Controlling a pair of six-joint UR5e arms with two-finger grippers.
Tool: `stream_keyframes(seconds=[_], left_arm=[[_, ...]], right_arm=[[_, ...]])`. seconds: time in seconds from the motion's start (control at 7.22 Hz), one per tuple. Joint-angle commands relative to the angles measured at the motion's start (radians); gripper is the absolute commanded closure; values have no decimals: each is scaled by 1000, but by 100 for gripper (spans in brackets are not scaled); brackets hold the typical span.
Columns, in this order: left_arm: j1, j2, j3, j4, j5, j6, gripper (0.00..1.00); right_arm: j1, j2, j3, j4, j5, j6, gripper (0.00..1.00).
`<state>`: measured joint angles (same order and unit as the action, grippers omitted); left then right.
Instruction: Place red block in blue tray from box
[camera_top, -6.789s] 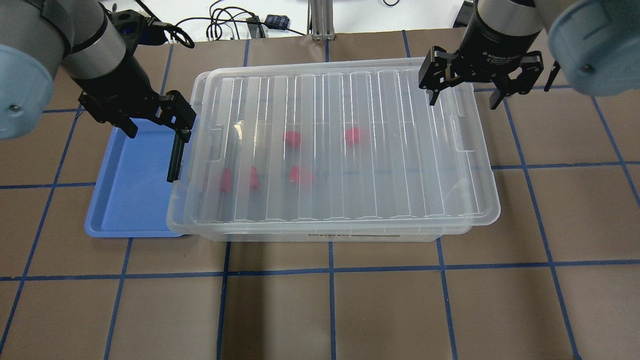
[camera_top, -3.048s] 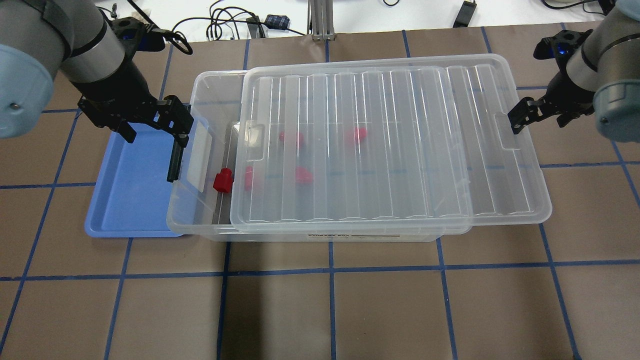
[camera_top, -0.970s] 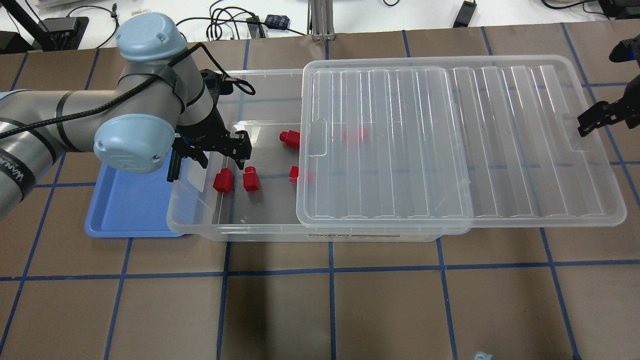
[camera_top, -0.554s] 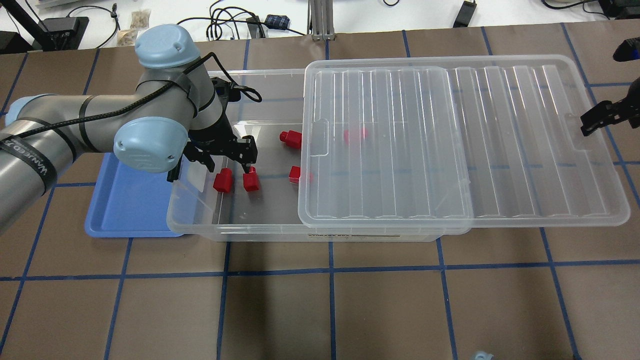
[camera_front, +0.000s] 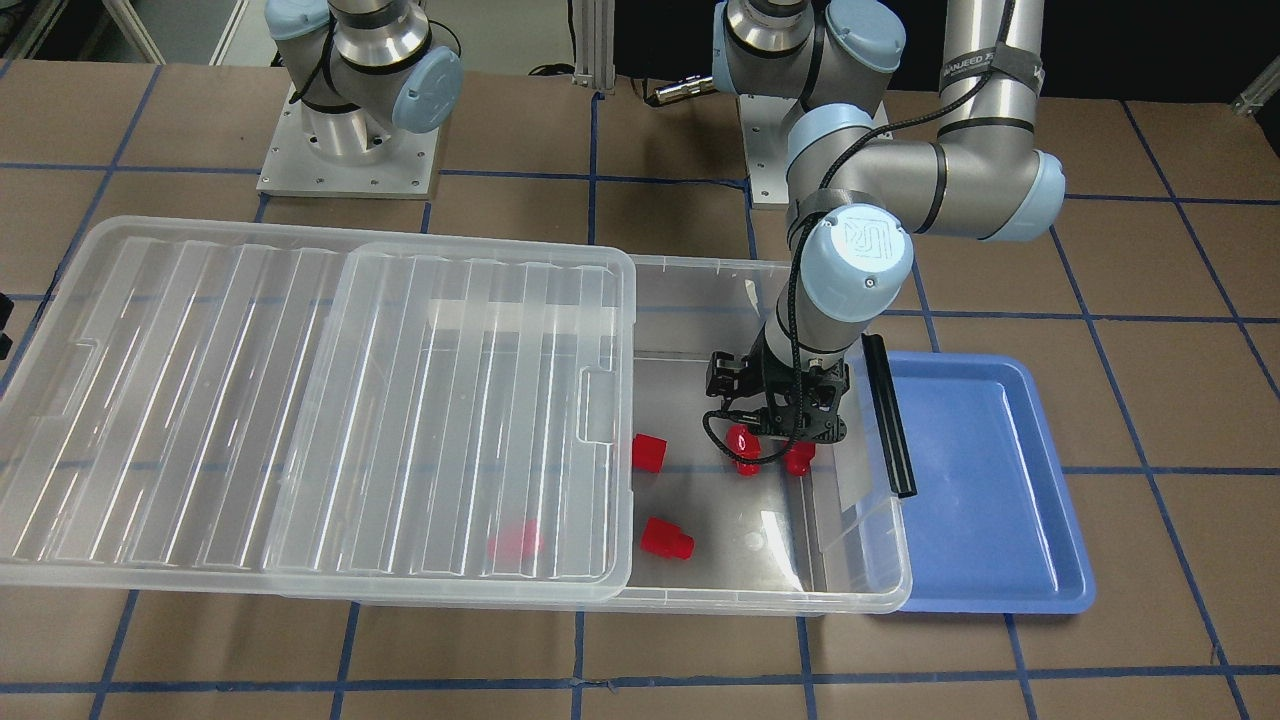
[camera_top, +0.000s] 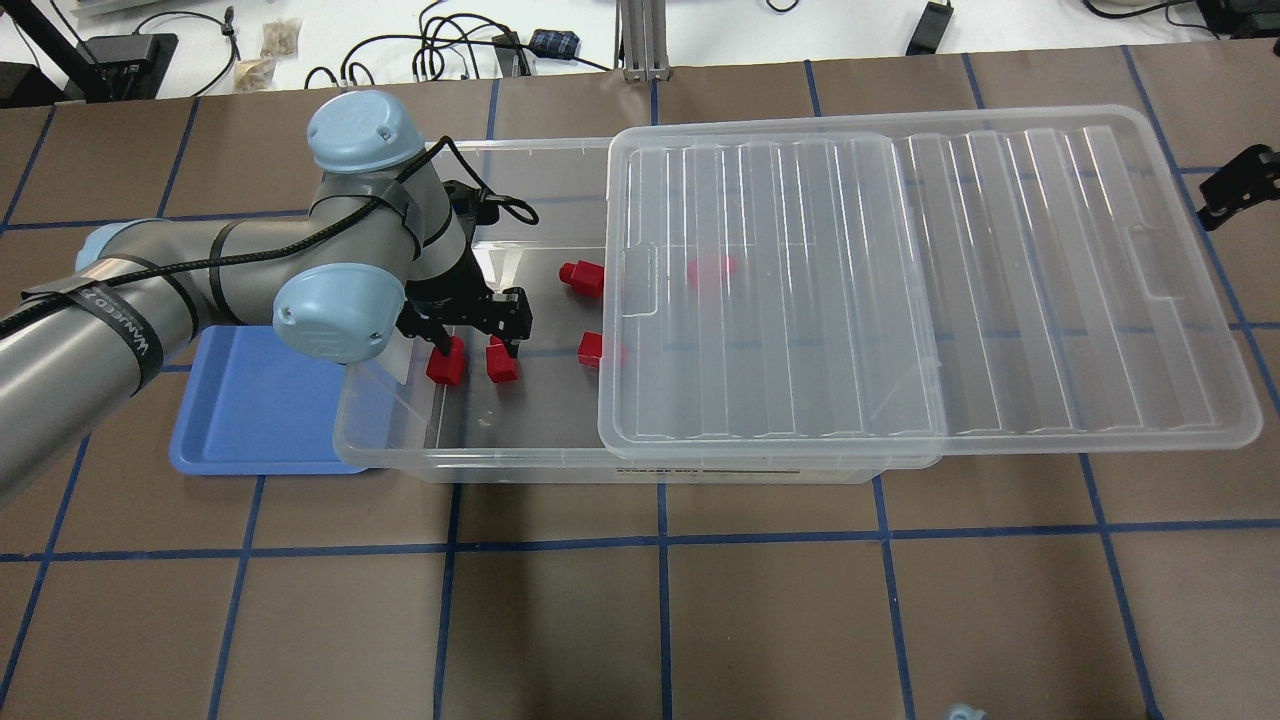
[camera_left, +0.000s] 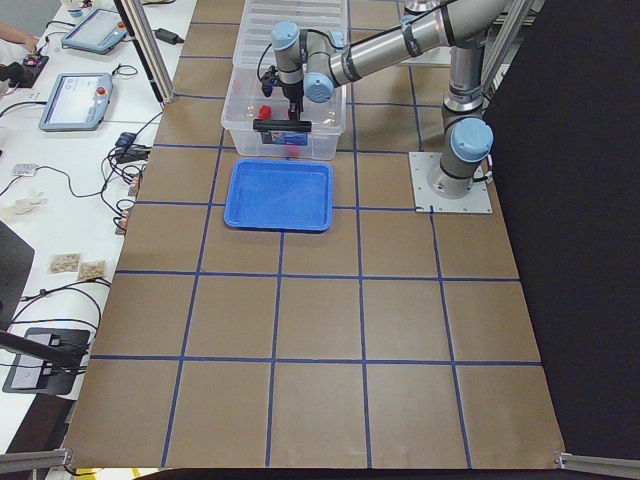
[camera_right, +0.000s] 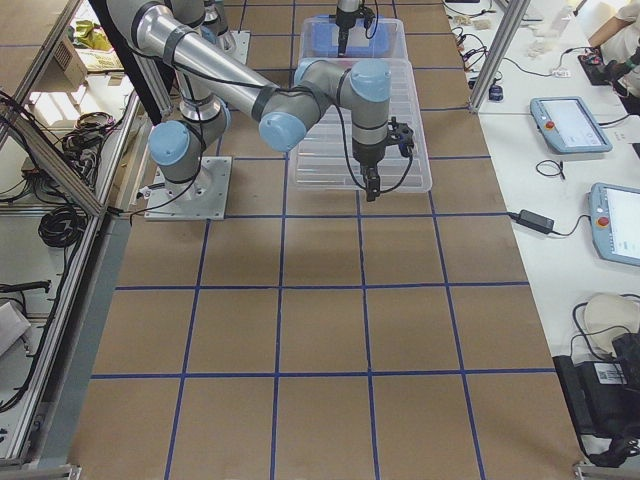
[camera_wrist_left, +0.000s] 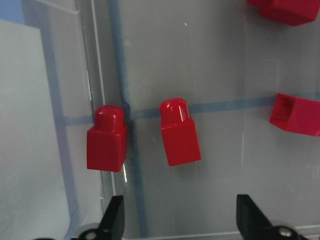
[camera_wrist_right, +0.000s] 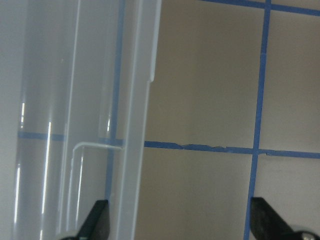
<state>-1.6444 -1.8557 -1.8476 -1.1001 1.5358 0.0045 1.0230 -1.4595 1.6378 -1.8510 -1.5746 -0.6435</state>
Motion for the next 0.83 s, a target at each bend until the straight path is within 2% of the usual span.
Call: stream_keyframes(seconds=[0.0, 0.28, 0.69], left_arm=[[0, -34, -5, 31, -3, -20, 20], [0, -63, -5, 57, -5, -21, 20], [2, -94, -5, 63, -5, -26, 20]], right_arm=[[34, -45, -126, 223, -2, 71, 0], [157, -80, -167, 340, -4, 260, 0], [391, -99, -167, 352, -11, 587, 0]])
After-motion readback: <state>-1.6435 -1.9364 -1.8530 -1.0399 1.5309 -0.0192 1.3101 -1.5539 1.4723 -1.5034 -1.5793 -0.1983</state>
